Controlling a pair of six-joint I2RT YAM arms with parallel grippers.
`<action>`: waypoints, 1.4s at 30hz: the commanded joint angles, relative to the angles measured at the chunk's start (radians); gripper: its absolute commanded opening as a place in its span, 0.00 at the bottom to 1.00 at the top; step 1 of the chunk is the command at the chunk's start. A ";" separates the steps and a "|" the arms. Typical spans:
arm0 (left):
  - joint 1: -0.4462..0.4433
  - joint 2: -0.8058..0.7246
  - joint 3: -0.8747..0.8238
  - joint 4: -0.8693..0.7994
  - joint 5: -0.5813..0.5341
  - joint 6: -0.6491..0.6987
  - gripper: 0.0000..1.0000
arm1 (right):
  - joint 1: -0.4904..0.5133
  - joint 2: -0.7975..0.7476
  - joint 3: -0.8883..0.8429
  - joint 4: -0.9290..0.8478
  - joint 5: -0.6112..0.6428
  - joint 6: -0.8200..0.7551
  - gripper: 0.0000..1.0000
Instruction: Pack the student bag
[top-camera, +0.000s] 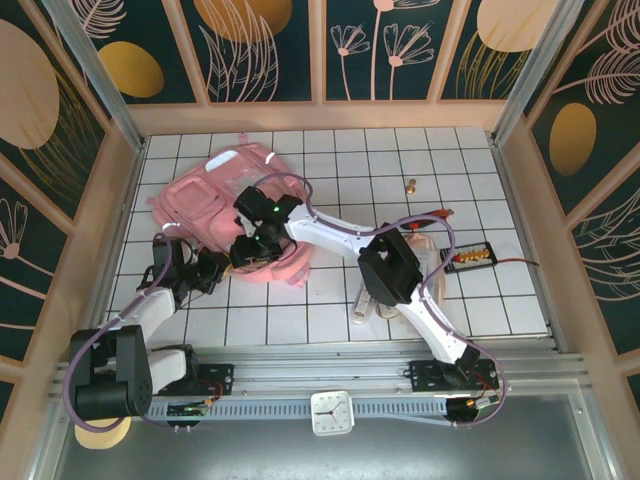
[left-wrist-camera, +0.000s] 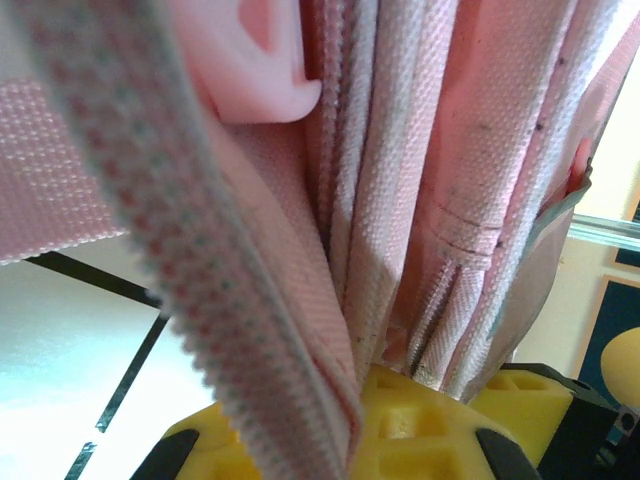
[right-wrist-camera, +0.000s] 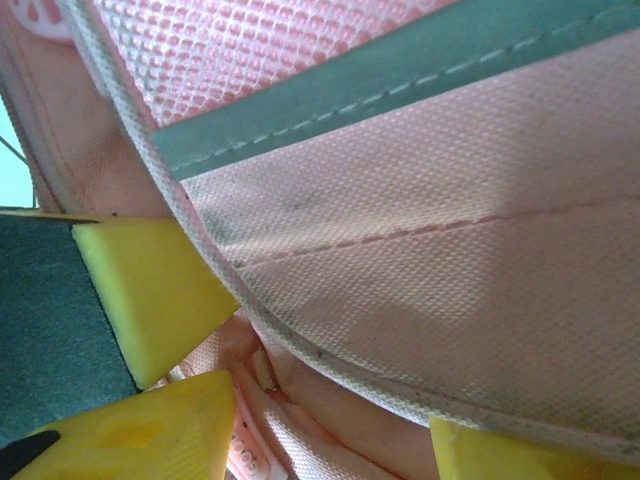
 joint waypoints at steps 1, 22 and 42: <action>-0.010 -0.013 0.054 0.166 0.062 -0.018 0.00 | 0.025 -0.089 -0.091 0.133 -0.098 -0.010 0.56; -0.010 0.001 0.094 0.161 0.113 -0.032 0.00 | -0.007 -0.085 -0.102 0.112 -0.088 -0.155 0.26; -0.009 -0.036 0.035 0.094 0.048 -0.019 0.00 | -0.026 -0.417 -0.511 0.331 0.327 0.104 0.00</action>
